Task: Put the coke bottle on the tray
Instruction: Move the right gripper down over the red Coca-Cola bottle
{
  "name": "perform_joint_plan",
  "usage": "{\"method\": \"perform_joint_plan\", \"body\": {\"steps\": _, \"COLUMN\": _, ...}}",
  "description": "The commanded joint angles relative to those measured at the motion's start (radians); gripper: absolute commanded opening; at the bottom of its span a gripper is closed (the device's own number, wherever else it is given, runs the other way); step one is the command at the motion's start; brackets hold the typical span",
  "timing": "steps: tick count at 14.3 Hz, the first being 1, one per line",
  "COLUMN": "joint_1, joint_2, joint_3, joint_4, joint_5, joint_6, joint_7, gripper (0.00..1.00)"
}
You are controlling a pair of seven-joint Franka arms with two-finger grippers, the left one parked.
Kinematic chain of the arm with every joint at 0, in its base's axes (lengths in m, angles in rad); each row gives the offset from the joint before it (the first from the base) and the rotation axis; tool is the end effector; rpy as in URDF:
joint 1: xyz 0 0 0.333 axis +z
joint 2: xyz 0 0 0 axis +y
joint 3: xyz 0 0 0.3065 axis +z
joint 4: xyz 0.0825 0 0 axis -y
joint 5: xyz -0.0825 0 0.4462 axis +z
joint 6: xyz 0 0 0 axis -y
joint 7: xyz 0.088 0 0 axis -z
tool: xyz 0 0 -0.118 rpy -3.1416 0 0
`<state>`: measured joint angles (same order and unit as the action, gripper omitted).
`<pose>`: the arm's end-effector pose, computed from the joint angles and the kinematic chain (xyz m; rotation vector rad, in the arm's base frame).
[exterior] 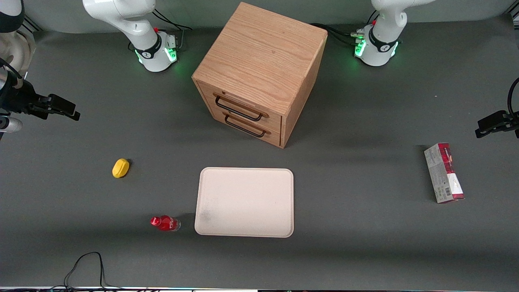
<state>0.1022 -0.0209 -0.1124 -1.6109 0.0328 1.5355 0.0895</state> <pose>0.6053 -0.0028 0.5924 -3.1036 0.1543 0.0870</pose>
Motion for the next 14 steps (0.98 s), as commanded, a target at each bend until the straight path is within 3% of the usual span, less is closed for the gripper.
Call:
{"method": "perform_joint_plan", "body": {"steps": 1, "joint_1": 0.01, "joint_2": -0.008, "joint_3": -0.003, "joint_4": -0.012, "joint_5": -0.021, "joint_6": 0.015, "joint_7": -0.017, "gripper": 1.0}}
{"method": "perform_joint_plan", "body": {"steps": 8, "joint_1": 0.005, "joint_2": 0.082, "joint_3": 0.023, "joint_4": 0.05, "joint_5": -0.01, "joint_6": 0.078, "joint_7": -0.01, "gripper": 1.0}}
{"method": "perform_joint_plan", "body": {"steps": 14, "joint_1": 0.005, "joint_2": 0.484, "joint_3": 0.112, "joint_4": 0.491, "joint_5": -0.014, "joint_6": 0.097, "joint_7": 0.022, "gripper": 1.0}}
